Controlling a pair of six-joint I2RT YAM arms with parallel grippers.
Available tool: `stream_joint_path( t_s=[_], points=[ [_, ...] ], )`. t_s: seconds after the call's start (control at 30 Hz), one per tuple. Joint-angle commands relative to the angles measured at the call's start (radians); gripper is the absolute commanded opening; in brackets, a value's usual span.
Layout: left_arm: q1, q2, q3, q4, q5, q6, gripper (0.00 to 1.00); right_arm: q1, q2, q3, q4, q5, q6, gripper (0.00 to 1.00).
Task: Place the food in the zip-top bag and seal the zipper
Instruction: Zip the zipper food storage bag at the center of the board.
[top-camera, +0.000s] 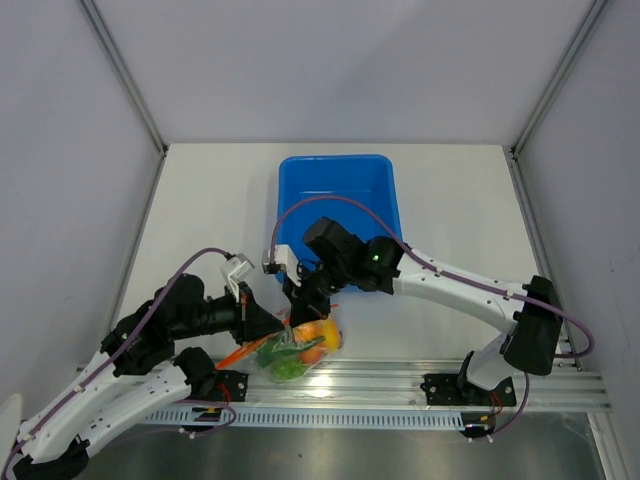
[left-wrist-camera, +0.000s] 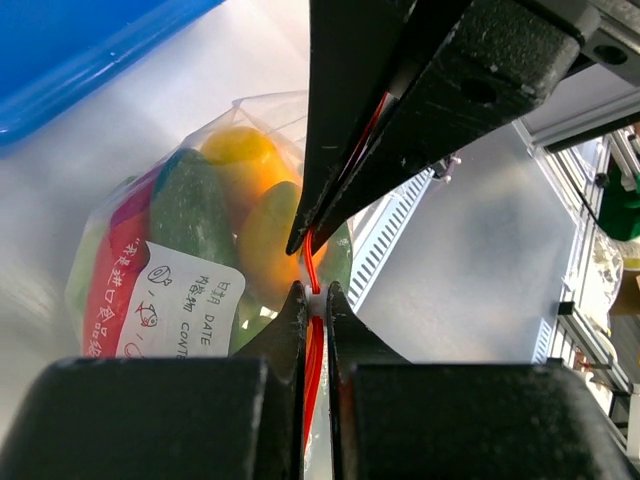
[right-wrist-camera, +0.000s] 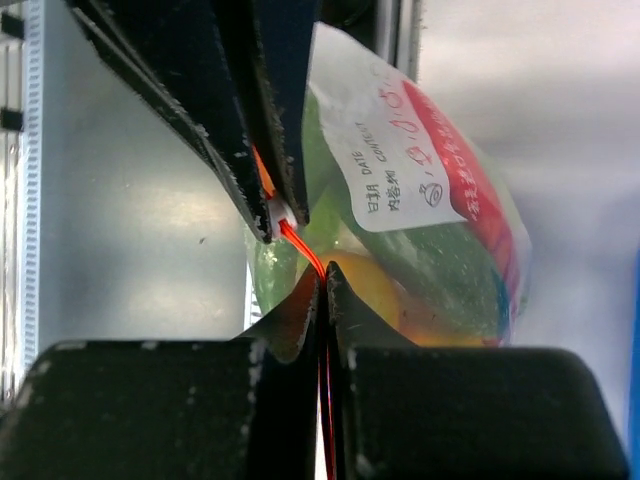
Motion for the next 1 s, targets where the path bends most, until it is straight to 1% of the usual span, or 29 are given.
stream_joint_path(
  t_s=[0.0,0.13,0.23,0.3,0.43,0.73,0.8,0.97],
  points=[
    [-0.003,-0.004,0.056,0.026,0.005,0.012,0.01,-0.017,-0.067,-0.058,0.132,0.131,0.076,0.0],
    [-0.003,-0.013,0.061,0.006,-0.034,0.012,0.01,-0.051,-0.155,-0.178,0.288,0.165,0.199,0.0],
    [-0.001,-0.022,0.067,-0.013,-0.066,0.012,0.01,-0.066,-0.192,-0.244,0.336,0.202,0.233,0.0],
    [-0.001,-0.033,0.075,-0.024,-0.078,0.012,0.01,-0.075,-0.225,-0.276,0.341,0.231,0.251,0.0],
    [-0.001,-0.051,0.075,-0.05,-0.112,0.009,0.02,-0.091,-0.266,-0.31,0.344,0.242,0.276,0.0],
    [-0.001,-0.102,0.084,-0.162,-0.213,-0.039,0.06,-0.095,-0.33,-0.387,0.35,0.253,0.31,0.0],
    [-0.001,-0.125,0.087,-0.19,-0.244,-0.057,0.09,-0.095,-0.341,-0.399,0.358,0.253,0.32,0.0],
    [-0.001,-0.175,0.09,-0.227,-0.285,-0.092,0.12,-0.095,-0.36,-0.434,0.361,0.254,0.333,0.0]
  ],
)
